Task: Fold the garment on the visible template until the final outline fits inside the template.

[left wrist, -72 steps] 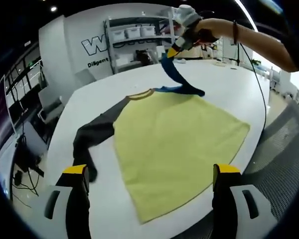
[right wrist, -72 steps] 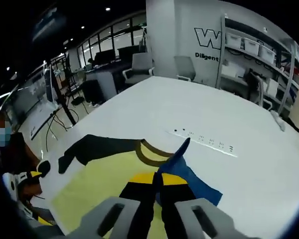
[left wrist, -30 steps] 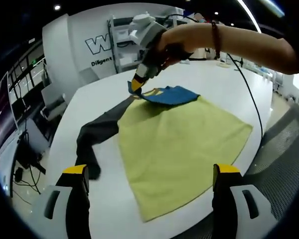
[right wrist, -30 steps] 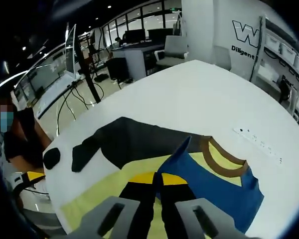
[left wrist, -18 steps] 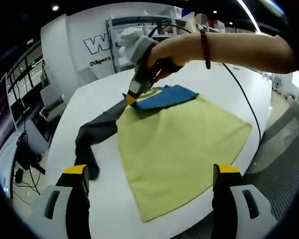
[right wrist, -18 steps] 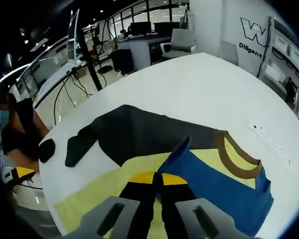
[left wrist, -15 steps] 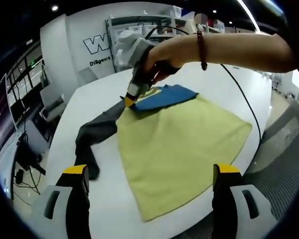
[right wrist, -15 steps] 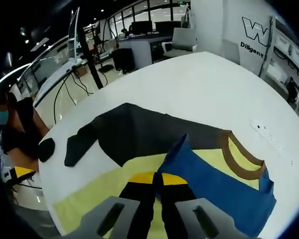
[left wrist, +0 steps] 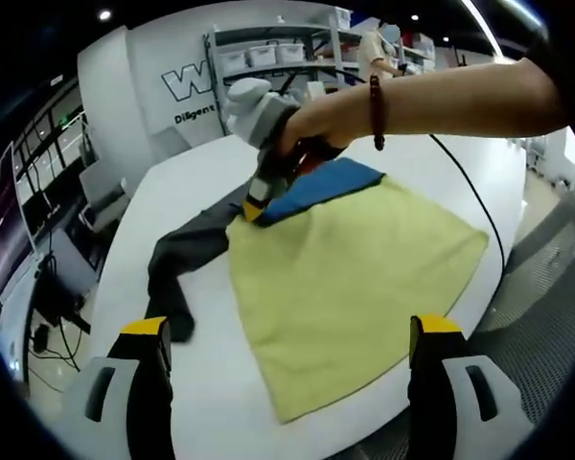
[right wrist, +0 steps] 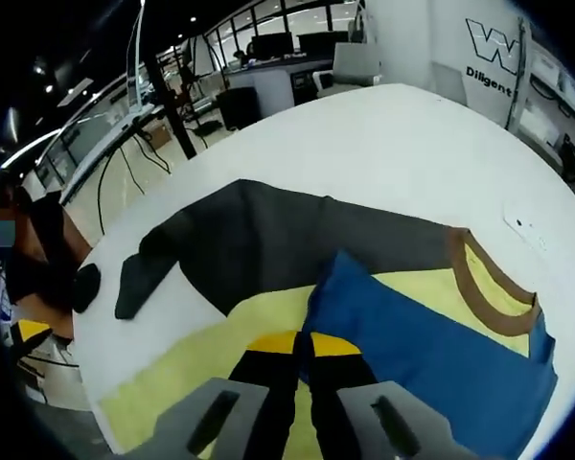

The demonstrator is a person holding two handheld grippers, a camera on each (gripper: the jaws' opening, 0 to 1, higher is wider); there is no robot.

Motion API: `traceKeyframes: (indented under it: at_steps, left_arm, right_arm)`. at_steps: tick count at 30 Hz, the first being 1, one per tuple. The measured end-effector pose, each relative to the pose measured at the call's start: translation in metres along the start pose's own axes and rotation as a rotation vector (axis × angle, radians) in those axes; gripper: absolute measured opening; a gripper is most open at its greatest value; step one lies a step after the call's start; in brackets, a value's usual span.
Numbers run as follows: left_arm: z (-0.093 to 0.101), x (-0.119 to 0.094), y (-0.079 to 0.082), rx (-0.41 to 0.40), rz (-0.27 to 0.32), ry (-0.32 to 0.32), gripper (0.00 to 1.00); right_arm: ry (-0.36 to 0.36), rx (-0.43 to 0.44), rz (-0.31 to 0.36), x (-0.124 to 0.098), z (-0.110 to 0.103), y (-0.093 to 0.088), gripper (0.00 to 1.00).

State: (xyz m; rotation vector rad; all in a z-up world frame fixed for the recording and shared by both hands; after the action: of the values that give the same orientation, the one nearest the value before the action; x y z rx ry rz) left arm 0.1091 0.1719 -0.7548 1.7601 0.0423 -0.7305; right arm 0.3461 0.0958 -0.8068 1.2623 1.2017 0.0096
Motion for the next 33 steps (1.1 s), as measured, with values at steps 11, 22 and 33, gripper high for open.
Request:
traceKeyframes:
  at_steps: [11,22,33]
  left_arm:
    - [-0.001,-0.001,0.000,-0.004,0.004,0.008,0.99]
    - [-0.001,-0.001,0.002,-0.011,0.016,0.008,0.99]
    - [-0.002,-0.001,0.005,-0.013,0.031,0.008,0.99]
  right_arm:
    - [0.050,0.100,0.027,-0.009,-0.002,0.001,0.00]
    - [-0.030,0.194,0.152,-0.042,0.027,0.010,0.41]
    - [-0.094,0.208,0.179,-0.070,0.056,-0.001,0.78]
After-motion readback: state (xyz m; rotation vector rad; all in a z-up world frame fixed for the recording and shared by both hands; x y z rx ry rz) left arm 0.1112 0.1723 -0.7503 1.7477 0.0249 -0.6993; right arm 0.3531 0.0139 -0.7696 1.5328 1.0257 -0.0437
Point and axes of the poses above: the point that each gripper's makers call its tool centre point, and the gripper's own axes: x roughly forward along the fingers, z roughly to its right, y roughly out of its top, the point moved 6 cm from there along -x, roughly backward along the fingers, and after that the axes turned 10 degrees about z, right-handed, at the moved point
